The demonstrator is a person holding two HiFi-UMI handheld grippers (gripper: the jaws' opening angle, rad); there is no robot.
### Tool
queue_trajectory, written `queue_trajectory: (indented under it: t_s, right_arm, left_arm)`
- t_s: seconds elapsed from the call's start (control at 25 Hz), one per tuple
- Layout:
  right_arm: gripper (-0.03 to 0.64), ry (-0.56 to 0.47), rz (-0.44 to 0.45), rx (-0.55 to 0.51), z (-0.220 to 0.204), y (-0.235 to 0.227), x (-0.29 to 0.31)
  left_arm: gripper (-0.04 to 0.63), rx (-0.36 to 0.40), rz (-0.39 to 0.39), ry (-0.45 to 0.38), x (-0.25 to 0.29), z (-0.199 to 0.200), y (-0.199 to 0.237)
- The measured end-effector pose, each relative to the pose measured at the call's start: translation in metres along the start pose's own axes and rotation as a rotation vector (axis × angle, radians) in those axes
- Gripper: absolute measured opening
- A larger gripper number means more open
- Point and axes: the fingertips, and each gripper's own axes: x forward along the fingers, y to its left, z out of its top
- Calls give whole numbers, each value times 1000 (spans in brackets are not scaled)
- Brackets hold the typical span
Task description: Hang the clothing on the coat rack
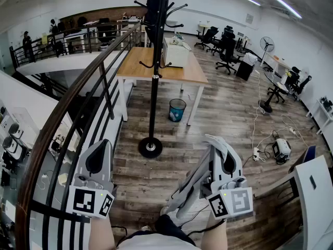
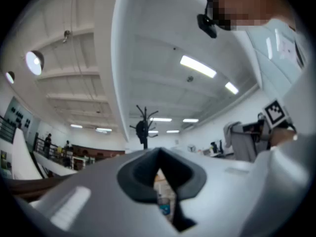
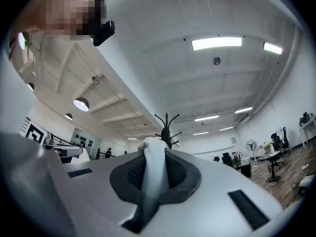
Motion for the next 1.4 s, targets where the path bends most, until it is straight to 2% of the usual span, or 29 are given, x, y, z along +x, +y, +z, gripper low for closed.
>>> queue_trajectory:
  t_s: [0.64, 1.08, 1.4]
  right_arm:
    - [5, 12, -29, -11, -7, -25, 20]
    - [5, 11, 23, 15, -31, -53, 77]
    - [5, -4, 71, 28, -44, -76, 123]
  left_arm:
    - [6, -11, -21, 0, 36, -9, -4]
    - [6, -5, -18, -11, 99, -27, -4]
    - [6, 9, 20, -37, 144, -32, 1]
